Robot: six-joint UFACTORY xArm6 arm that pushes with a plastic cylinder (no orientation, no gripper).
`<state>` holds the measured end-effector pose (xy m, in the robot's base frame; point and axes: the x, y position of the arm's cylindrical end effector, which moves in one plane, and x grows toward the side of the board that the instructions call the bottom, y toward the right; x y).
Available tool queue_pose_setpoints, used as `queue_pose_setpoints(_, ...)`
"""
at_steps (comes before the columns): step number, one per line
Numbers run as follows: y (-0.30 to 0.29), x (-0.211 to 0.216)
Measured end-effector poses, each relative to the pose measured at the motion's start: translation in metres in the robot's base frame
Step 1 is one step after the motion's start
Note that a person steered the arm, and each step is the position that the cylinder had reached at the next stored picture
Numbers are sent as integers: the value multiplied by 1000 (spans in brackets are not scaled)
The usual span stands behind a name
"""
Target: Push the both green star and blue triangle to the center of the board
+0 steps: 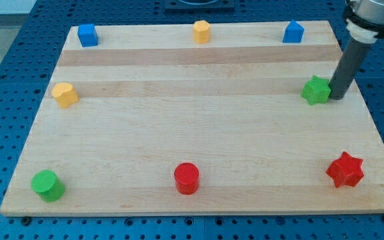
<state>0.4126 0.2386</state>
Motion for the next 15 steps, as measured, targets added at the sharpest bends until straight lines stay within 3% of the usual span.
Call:
queue_pose_setpoints(5, -158, -22)
queue_pose_setpoints(6, -147, -36)
queue_pose_setpoints(8, -18, -140)
queue_pose_setpoints(9, 53, -163)
queue_pose_setpoints(10, 35, -193)
queue_pose_setpoints(12, -42, -192)
queue_pose_setpoints(15, -59, -165)
